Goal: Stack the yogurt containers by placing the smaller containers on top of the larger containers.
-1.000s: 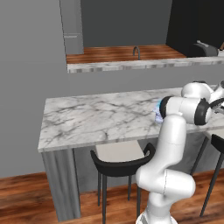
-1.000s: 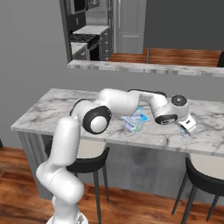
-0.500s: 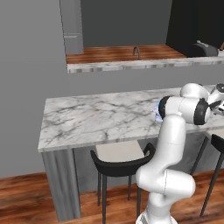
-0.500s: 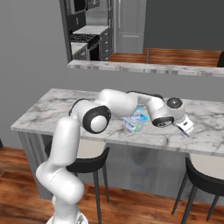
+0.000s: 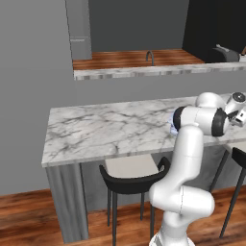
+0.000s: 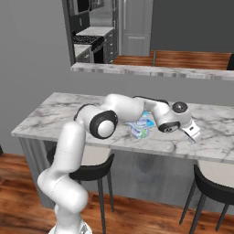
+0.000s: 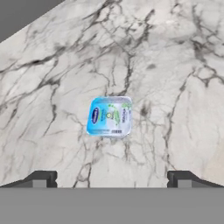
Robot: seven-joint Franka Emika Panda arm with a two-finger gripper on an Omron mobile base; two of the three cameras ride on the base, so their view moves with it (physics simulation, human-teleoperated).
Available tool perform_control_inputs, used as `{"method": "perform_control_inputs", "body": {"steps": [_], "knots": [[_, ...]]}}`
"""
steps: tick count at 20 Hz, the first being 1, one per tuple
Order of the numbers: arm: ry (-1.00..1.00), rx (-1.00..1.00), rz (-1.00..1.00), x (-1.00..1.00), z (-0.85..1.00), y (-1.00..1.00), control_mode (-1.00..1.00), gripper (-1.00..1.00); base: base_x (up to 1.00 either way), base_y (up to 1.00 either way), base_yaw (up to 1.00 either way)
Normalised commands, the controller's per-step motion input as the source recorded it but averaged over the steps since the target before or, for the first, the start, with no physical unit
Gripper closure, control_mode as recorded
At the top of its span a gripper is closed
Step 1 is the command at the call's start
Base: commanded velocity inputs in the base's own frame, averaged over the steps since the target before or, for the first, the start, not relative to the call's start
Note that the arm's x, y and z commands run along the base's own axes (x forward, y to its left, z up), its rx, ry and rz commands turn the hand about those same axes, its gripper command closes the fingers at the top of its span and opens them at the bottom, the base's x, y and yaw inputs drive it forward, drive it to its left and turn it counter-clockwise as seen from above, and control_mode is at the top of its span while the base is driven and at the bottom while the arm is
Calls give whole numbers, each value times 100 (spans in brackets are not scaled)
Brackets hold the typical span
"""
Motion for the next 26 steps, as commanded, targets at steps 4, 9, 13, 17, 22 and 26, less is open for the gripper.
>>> {"method": "perform_control_inputs", "body": {"steps": [4, 9, 13, 17, 22, 26], "knots": [[0, 0, -6, 22, 0, -1, -100, -100, 0, 0, 0], [0, 0, -7, 17, -4, -12, -100, -100, 0, 0, 0], [0, 0, -6, 12, -5, -19, -100, -100, 0, 0, 0], [0, 0, -4, 10, -6, -18, -100, -100, 0, 0, 0], [0, 1, -2, 7, -7, -6, -100, -100, 0, 0, 0], [0, 1, 0, 0, -10, 0, -100, -100, 0, 0, 0]]}}
